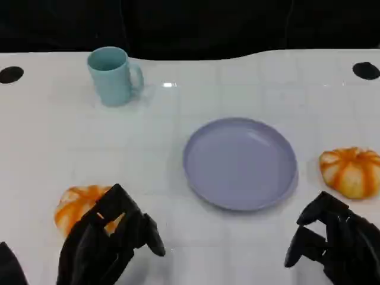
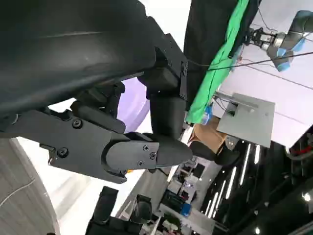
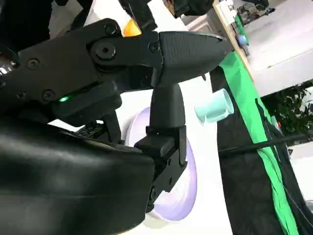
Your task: Grasp the bread from the table and place it into the plate.
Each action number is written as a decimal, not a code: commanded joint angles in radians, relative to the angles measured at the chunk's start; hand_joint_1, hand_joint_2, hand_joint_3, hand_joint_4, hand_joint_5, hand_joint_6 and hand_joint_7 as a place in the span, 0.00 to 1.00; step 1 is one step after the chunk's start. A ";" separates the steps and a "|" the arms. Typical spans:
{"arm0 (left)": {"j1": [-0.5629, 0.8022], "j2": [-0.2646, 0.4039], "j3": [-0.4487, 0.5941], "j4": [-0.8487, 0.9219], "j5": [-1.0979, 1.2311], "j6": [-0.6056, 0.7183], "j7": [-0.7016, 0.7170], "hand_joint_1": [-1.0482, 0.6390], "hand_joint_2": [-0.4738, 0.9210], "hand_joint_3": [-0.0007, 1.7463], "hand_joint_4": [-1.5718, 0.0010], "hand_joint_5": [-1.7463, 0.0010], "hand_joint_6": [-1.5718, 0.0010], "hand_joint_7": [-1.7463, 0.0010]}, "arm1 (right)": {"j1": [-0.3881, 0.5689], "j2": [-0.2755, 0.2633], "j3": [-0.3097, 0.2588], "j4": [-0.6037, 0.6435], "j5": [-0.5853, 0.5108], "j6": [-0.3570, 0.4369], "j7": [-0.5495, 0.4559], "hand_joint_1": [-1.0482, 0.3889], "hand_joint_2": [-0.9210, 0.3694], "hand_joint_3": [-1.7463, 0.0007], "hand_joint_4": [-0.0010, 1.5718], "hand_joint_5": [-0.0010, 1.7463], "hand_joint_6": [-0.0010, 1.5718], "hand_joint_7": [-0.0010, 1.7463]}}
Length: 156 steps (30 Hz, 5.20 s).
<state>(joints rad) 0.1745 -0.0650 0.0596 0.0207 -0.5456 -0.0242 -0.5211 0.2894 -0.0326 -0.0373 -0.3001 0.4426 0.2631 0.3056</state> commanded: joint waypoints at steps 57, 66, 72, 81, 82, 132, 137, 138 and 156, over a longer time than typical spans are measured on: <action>-0.036 0.364 -0.006 -0.247 0.778 -0.228 0.191 0.33 1.00 0.01 0.97 0.75 0.79 1.00 | 0.001 0.005 0.010 -0.009 0.000 0.007 -0.017 0.36 0.00 0.77 0.39 1.00 0.30 0.93; -0.054 0.514 -0.031 -0.392 1.158 -0.144 0.213 0.30 1.00 0.01 1.00 0.81 0.83 1.00 | -0.002 0.003 0.008 -0.004 -0.002 0.003 -0.017 0.36 0.00 0.78 0.39 1.00 0.30 0.93; -0.082 0.548 -0.084 -0.439 1.327 -0.046 0.164 0.33 0.97 0.00 1.00 0.84 0.83 1.00 | -0.006 0.004 0.007 -0.003 0.000 0.008 -0.021 0.35 0.00 0.78 0.39 1.00 0.31 0.93; -0.176 0.587 -0.178 -0.356 1.405 0.030 0.068 0.35 0.95 0.00 1.00 0.89 0.87 1.00 | -0.001 0.005 0.007 -0.011 -0.007 0.009 -0.022 0.36 0.00 0.77 0.39 1.00 0.31 0.93; -0.181 0.588 -0.183 -0.350 1.406 0.034 0.066 0.35 0.95 0.00 1.00 0.89 0.87 1.00 | -0.001 0.005 0.007 -0.012 -0.006 0.010 -0.022 0.36 0.00 0.77 0.39 1.00 0.31 0.93; -0.472 0.510 -0.404 0.520 1.252 -0.143 0.572 0.48 1.00 0.21 0.49 0.27 0.35 0.75 | 0.012 0.005 0.002 -0.040 -0.002 0.021 -0.019 0.35 0.00 0.77 0.40 1.00 0.29 0.93; -0.485 0.504 -0.404 0.599 1.246 -0.253 0.751 0.50 0.96 0.32 0.46 0.01 0.57 0.02 | 0.011 0.006 0.001 -0.038 -0.006 0.017 -0.020 0.35 0.00 0.77 0.40 1.00 0.29 0.93; -0.488 0.503 -0.403 0.605 1.240 -0.262 0.761 0.50 0.96 0.33 0.46 0.00 0.57 0.01 | 0.011 0.005 0.001 -0.039 -0.006 0.018 -0.020 0.35 0.00 0.77 0.40 1.00 0.29 0.94; -0.546 0.475 -0.357 0.651 1.161 -0.412 0.853 0.52 0.76 0.60 0.46 0.00 0.57 0.00 | -0.001 0.006 -0.003 -0.028 0.000 0.028 -0.020 0.35 0.00 0.76 0.41 1.00 0.29 0.94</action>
<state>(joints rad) -0.3515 0.4087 -0.3206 0.6873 0.6488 -0.4371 0.3408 0.2905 -0.0219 -0.0332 -0.3326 0.4308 0.2880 0.2869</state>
